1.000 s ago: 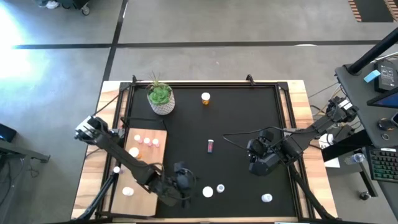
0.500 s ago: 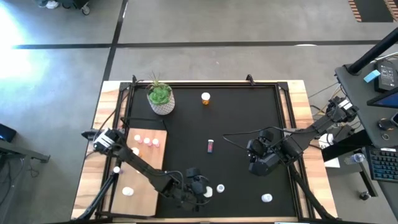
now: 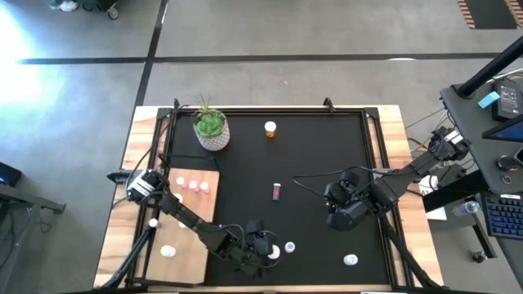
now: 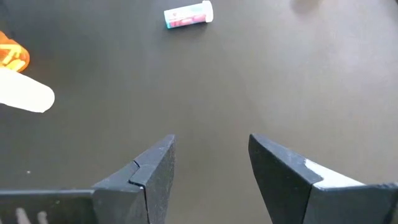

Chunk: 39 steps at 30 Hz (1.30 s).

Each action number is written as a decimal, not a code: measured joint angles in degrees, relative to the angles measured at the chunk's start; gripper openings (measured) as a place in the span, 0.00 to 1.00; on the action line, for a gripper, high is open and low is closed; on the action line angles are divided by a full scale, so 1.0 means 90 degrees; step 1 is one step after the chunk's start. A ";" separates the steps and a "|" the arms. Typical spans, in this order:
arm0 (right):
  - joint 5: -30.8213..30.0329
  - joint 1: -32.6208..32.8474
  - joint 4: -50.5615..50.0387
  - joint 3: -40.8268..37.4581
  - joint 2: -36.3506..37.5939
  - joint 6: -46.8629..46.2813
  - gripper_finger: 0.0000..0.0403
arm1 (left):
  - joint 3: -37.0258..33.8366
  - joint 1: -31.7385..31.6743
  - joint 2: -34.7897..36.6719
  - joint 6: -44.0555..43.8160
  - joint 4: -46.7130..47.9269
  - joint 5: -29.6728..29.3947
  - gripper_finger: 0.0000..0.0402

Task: Pick and place medicine bottles onto shelf by color
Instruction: Put the bottom orange pill bottle on the shelf aligned with the other orange pill bottle

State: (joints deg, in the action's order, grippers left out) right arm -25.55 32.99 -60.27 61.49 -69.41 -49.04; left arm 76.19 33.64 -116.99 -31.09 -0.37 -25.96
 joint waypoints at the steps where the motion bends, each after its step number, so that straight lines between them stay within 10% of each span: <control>1: 0.0002 -0.0001 0.0011 0.0000 0.0000 0.0000 0.48 | -0.0002 -0.0015 -0.0003 0.0000 -0.0005 0.0000 0.70; 24: 0.0002 -0.0001 0.0159 0.0000 -0.0001 0.0000 0.48 | 0.0011 -0.0023 0.0184 0.0039 0.0220 0.0024 0.44; 39: 0.0000 -0.0001 0.0305 0.0000 0.0000 0.0001 0.48 | -0.0091 -0.0031 0.2003 0.0472 0.2349 -0.0425 0.47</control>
State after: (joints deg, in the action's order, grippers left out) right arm -25.56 32.98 -57.53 61.49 -69.41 -49.03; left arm 75.37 33.36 -98.96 -26.84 20.77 -29.78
